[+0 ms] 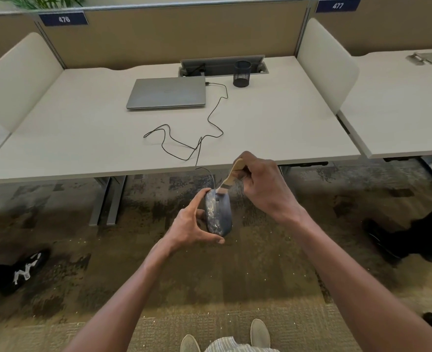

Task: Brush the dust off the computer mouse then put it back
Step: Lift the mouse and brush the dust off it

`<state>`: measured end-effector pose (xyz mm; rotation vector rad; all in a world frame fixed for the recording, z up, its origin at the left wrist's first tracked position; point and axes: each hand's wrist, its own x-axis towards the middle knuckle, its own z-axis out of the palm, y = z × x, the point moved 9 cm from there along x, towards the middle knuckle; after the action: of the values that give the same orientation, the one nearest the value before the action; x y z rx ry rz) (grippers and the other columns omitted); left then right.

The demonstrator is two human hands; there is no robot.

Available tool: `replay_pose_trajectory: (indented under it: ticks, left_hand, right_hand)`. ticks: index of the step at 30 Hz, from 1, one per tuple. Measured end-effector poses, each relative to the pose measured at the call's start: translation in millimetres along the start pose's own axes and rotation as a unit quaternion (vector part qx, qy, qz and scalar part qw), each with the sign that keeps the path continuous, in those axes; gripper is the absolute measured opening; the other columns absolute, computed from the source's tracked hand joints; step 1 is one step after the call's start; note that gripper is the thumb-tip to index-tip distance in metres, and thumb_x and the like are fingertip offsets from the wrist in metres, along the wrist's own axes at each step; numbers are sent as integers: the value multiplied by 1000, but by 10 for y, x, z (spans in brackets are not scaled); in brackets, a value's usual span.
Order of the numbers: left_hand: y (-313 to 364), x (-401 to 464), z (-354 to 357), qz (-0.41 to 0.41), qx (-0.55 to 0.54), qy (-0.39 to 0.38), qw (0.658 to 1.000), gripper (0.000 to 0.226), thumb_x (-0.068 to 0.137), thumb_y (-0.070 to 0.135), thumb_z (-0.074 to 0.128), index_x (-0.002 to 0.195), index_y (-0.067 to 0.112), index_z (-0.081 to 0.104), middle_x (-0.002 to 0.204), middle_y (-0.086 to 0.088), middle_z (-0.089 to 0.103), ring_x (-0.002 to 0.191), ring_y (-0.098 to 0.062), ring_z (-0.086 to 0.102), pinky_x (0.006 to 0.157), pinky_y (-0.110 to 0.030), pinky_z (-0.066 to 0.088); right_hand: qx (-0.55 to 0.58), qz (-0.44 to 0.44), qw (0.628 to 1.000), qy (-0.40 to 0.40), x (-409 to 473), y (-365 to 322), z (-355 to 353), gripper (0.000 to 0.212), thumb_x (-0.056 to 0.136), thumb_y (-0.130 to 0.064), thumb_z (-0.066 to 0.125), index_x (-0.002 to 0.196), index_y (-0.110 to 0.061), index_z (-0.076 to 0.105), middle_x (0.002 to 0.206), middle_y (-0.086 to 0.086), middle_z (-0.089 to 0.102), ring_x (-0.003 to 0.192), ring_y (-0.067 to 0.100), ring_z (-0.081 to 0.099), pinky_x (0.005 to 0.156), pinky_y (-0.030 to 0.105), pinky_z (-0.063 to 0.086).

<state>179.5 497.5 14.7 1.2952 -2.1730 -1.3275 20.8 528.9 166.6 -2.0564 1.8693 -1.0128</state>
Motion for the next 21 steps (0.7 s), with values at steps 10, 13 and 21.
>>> replay_pose_trajectory:
  ticks: [10, 13, 21]
  left_hand:
    - [-14, -33, -18, -3, -13, 10, 1000, 128, 53, 30, 97, 152, 38, 16, 124, -8, 65, 110, -18, 64, 95, -35, 53]
    - [-1, -46, -59, -6, -17, 20, 1000, 127, 53, 30, 97, 152, 37, 18, 131, -11, 60, 116, -22, 61, 101, -43, 51]
    - [13, -87, -111, -17, -29, 36, 999, 129, 45, 45, 96, 148, 45, 19, 139, -9, 55, 116, -20, 61, 101, -49, 51]
  right_hand:
    - [0, 50, 998, 38, -71, 130, -118, 7, 94, -1, 60, 97, -8, 60, 76, -9, 60, 60, 1, 51, 53, 8, 40]
    - [0, 66, 998, 23, -132, 182, -74, 5, 94, -4, 60, 98, -7, 59, 75, -9, 59, 57, -2, 49, 51, 11, 40]
    - [-1, 86, 995, 41, -293, 273, -167, 5, 94, -4, 62, 98, -6, 60, 74, -9, 59, 56, 0, 54, 50, 10, 39]
